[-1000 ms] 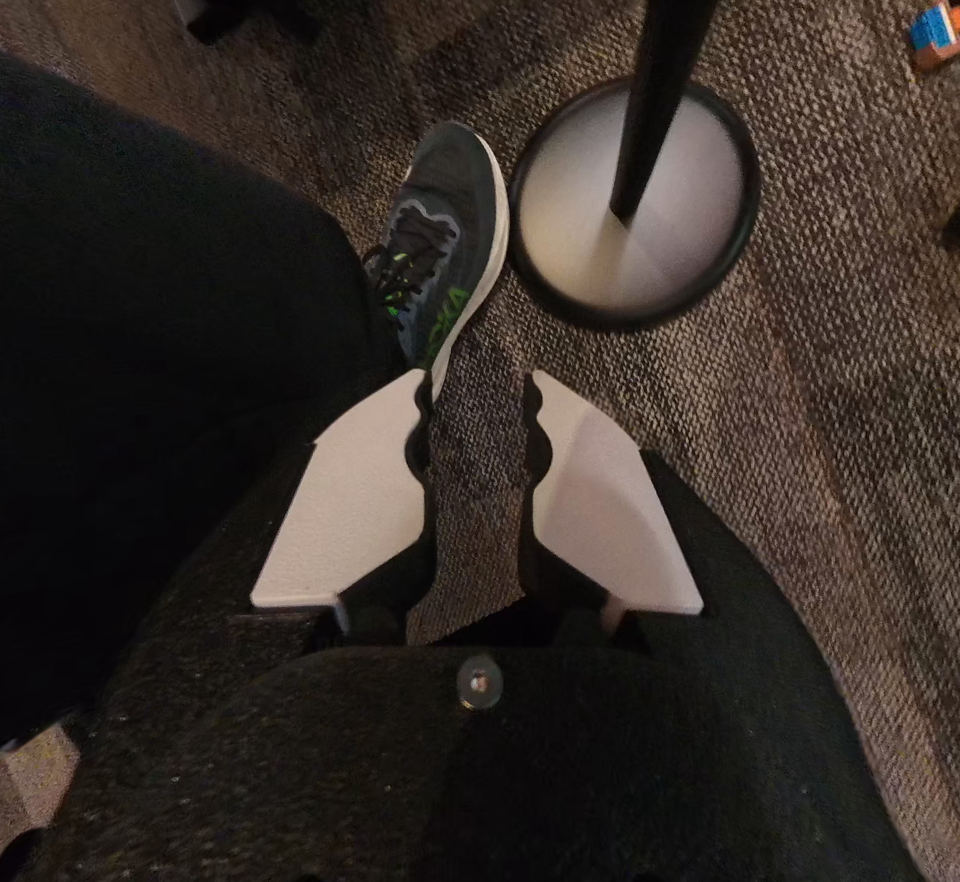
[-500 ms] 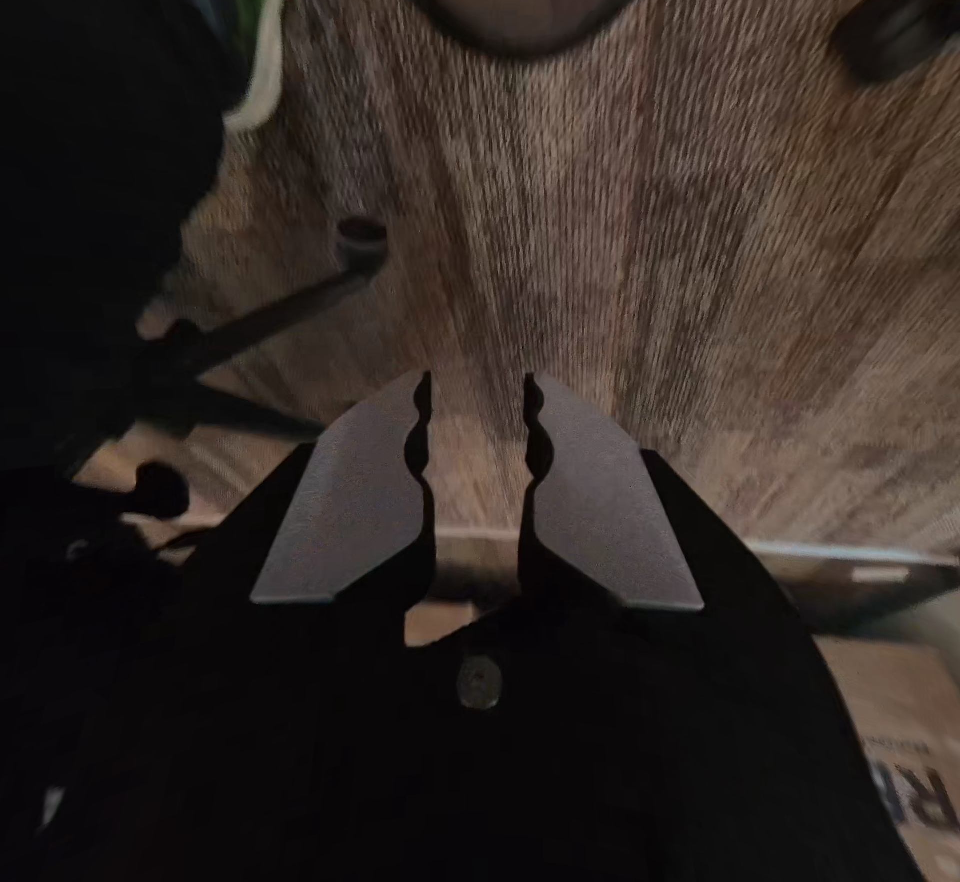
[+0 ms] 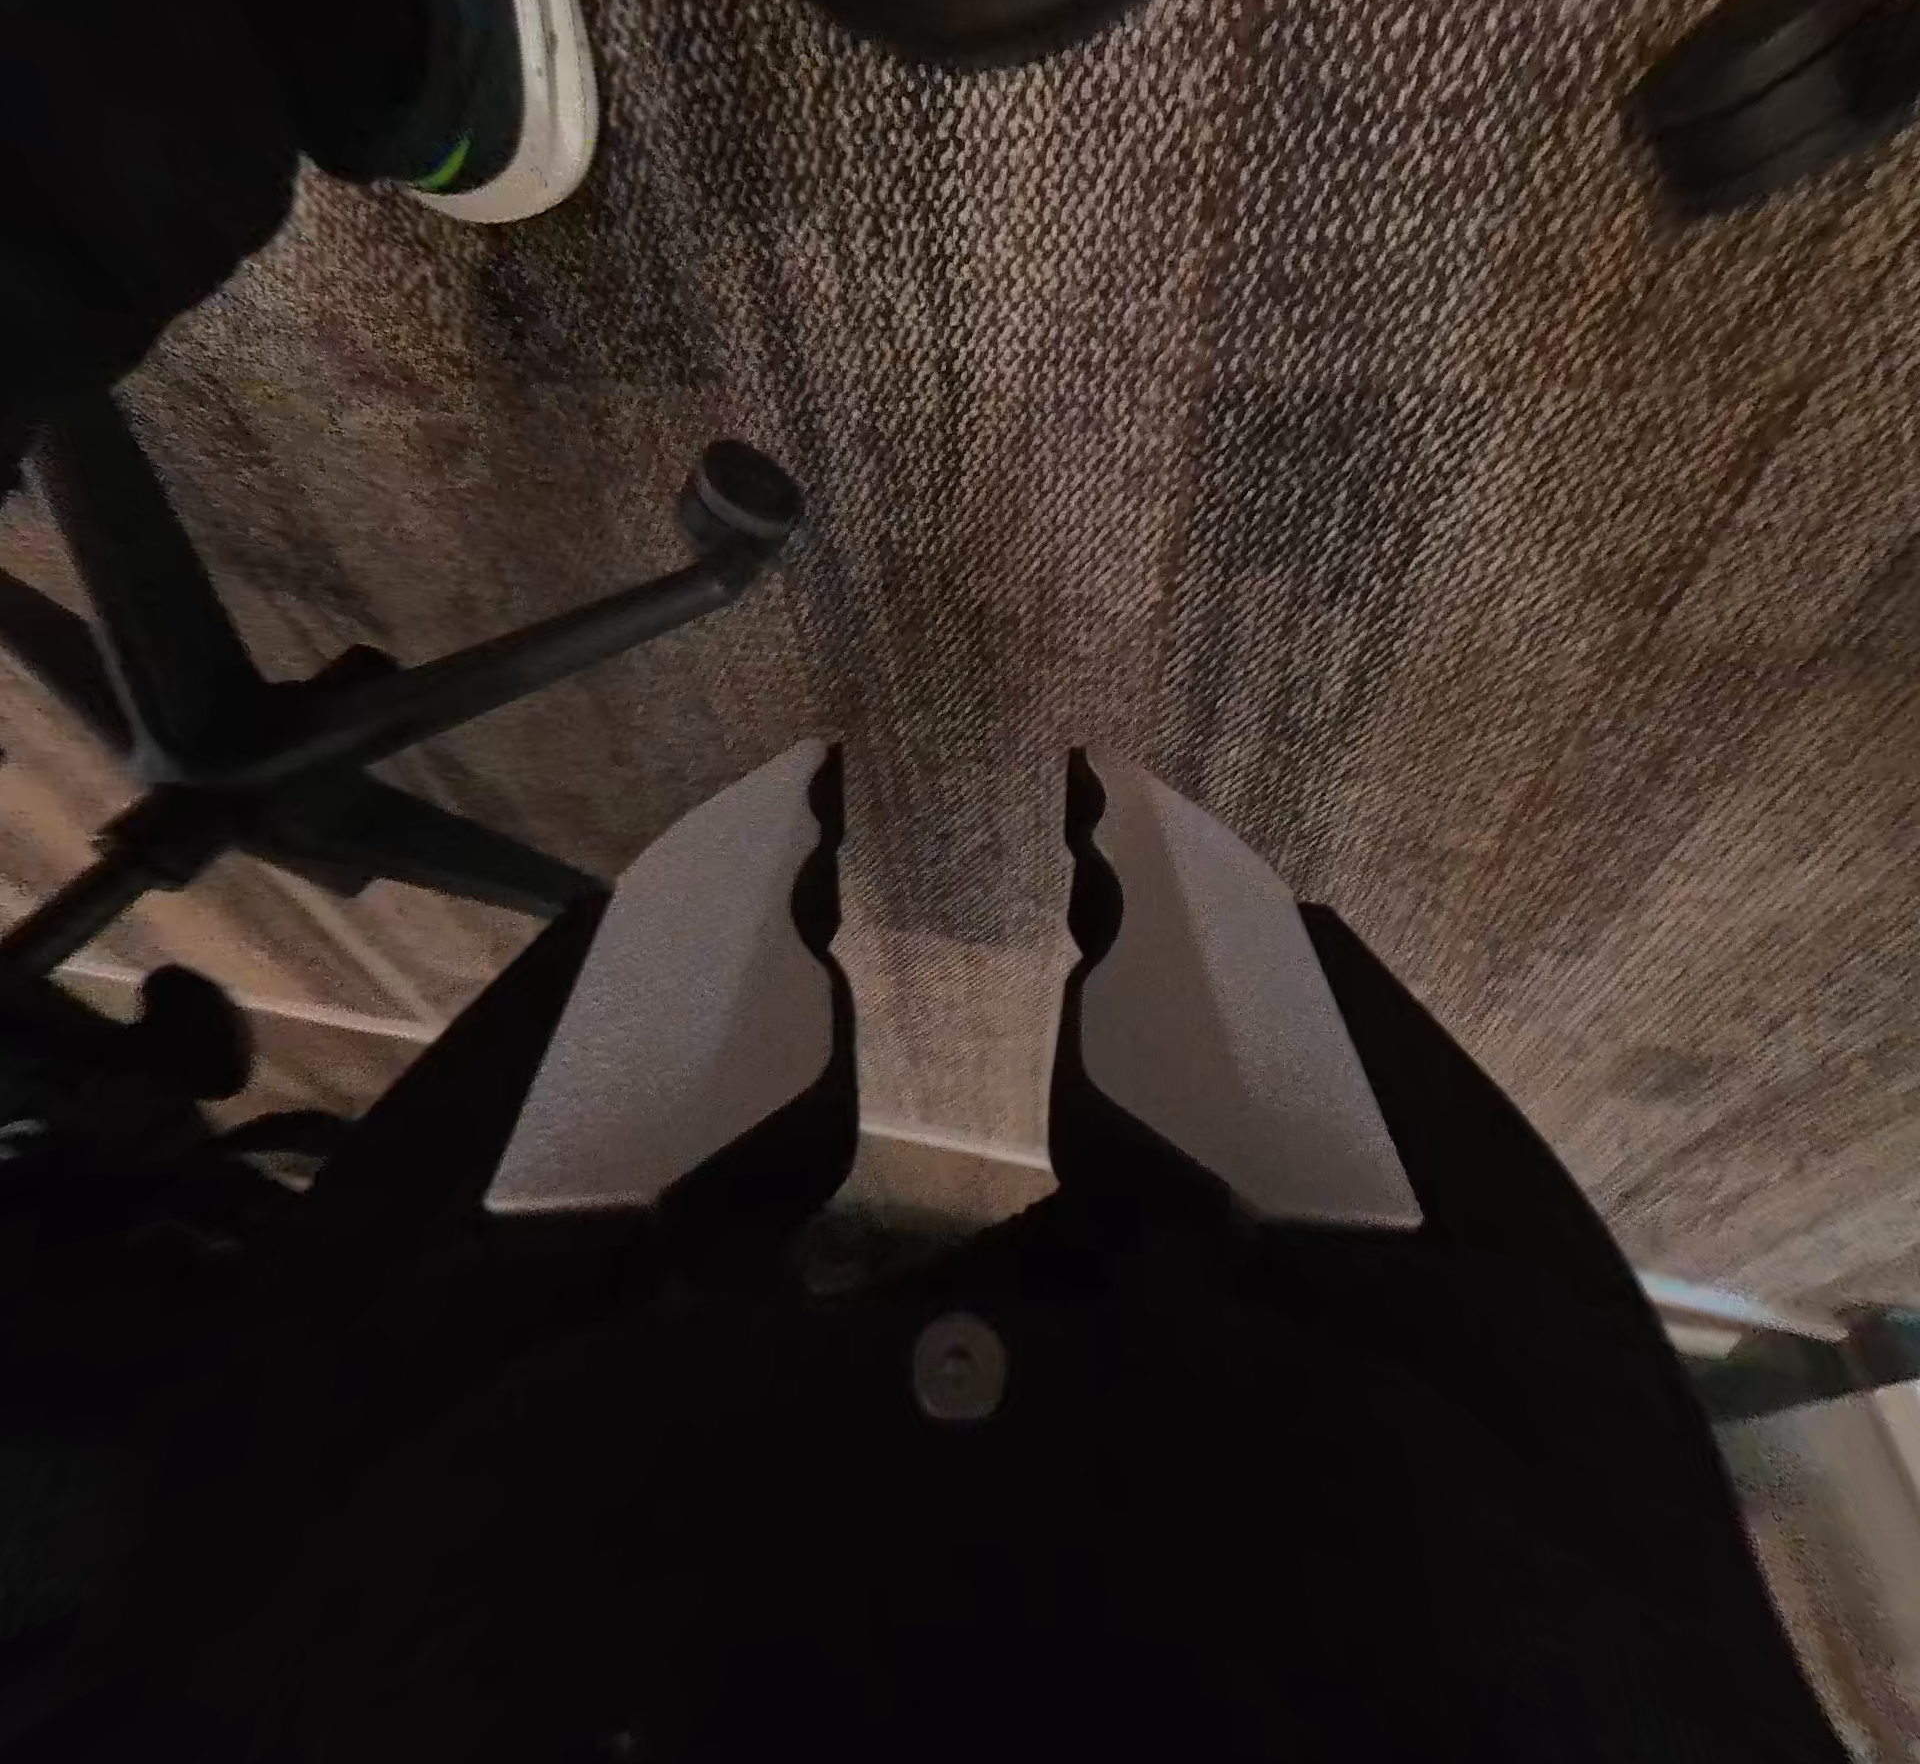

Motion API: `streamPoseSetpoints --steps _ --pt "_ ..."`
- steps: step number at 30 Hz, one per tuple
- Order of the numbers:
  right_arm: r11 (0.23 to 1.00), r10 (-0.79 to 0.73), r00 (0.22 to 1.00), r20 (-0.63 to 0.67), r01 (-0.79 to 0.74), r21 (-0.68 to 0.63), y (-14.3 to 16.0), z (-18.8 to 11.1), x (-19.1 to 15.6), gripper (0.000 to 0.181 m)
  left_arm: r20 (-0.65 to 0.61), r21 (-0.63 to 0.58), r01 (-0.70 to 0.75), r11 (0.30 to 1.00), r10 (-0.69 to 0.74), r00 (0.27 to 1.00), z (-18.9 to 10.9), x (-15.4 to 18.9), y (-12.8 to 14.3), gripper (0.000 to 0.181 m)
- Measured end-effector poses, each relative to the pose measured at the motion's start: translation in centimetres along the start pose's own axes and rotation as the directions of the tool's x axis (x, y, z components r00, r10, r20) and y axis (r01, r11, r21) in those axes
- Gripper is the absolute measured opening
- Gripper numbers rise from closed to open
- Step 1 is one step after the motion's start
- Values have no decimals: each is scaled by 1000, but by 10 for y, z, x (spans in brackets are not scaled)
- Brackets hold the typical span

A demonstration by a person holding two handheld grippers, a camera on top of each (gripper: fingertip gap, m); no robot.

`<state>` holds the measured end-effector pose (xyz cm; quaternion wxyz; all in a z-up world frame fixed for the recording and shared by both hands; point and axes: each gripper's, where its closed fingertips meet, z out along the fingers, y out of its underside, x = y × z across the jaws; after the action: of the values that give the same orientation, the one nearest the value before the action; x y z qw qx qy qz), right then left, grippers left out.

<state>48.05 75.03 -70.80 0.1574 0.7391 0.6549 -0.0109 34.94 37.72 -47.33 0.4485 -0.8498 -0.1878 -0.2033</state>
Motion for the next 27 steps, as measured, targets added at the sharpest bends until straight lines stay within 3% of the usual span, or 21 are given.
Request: streamPoseSetpoints --steps 4,8,16,20,27 --pt "990 -46 998 -42 52 132 -21 26 29 41 9 -143 58 988 -57 998 24 -9 30 17" --pt "962 -74 990 -118 102 254 -63 54 70 41 38 -189 148 971 -144 989 51 -9 43 17" --pt "920 -164 930 -330 265 290 -146 126 159 47 89 -421 189 887 -167 982 110 -2 94 18" --pt "907 -134 916 -378 266 325 -181 152 190 56 84 -468 248 848 -236 968 137 -1 96 18" --pt "897 -56 957 -285 173 406 -223 182 208 63 84 -478 303 825 -300 950 179 -1 85 17"
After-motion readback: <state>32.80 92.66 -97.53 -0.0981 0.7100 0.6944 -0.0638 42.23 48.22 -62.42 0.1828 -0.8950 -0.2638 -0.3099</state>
